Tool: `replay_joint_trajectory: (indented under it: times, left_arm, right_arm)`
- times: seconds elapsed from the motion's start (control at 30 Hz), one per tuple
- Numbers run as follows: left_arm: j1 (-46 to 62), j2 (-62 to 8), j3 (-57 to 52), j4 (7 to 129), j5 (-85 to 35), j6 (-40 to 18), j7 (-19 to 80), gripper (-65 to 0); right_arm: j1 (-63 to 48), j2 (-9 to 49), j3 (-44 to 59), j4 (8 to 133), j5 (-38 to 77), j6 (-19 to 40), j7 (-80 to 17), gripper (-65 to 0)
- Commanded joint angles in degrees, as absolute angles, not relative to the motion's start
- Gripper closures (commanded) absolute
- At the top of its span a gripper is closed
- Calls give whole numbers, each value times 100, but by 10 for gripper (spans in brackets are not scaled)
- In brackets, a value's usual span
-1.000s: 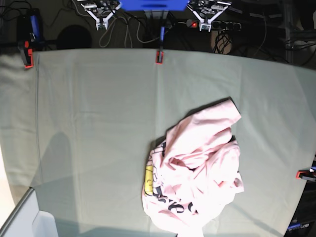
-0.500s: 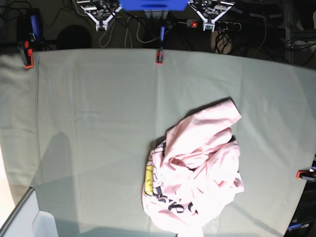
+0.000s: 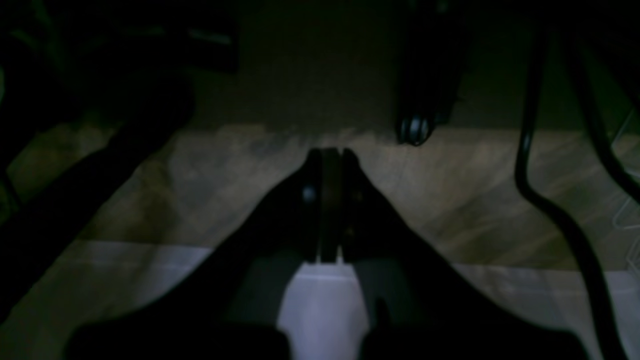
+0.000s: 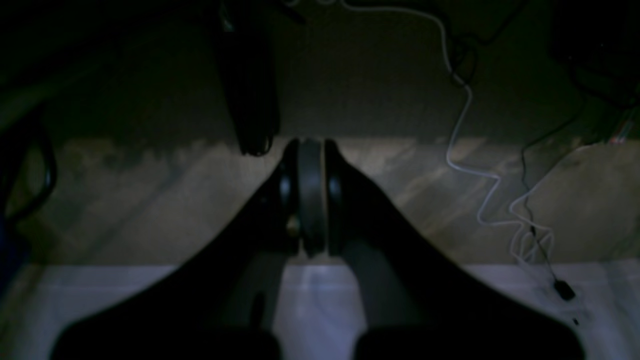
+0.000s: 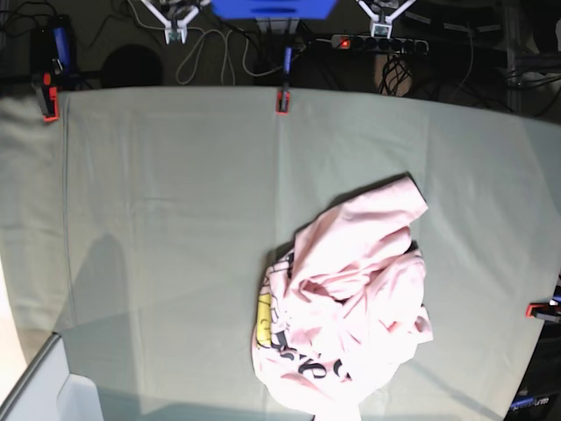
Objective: Layout the t-shirt on the table in an organized manner, then fold the t-shirt properly
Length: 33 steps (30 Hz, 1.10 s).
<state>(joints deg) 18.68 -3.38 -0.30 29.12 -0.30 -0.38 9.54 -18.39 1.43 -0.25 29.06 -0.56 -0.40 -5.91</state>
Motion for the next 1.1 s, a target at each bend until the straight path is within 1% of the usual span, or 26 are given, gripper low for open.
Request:
replay_joint_trajectory:
  times: [0.0,0.1,0.17,0.33,0.5,0.63,0.77,0.9,1.07]
  left_arm:
    - [2070,-444,-40,3319,-31,-22,954,0]
    - [2695,-505,-40,4541,-409,-22,1244,0]
    - [3055,-708,-22,5297,-655,-22,1508,0]
    - [3855,-998,-31,7108,-954,-22,2053,0]
    - [4602,-1095,-84,8514,-980,13,2070,0]
    - [4998,-1024,-541,9437,-980,-13,2097,0]
    - [5200,-1024,-822,10413,-980,-13,2079,0]
    - [5147,-1024,-963,11029,-980,13,2097,0]
    - [4532,-901,-945,11310,-989,4,2114,0]
  right_arm:
    - [-2123,259,-31,3275,-31,31,-602,0]
    - [-2835,330,-4,4541,-31,31,-796,0]
    - [-3275,391,4,5341,-22,31,-875,0]
    - [-4119,453,13,6888,-13,31,-1068,0]
    - [-4804,541,22,8215,-13,31,-1209,0]
    - [-5262,549,233,9349,-13,31,-1235,0]
    - [-5446,541,576,10360,-13,31,-1235,0]
    - [-5393,541,787,11011,-13,31,-1235,0]
    - [-4875,532,734,11644,-4,31,-1235,0]
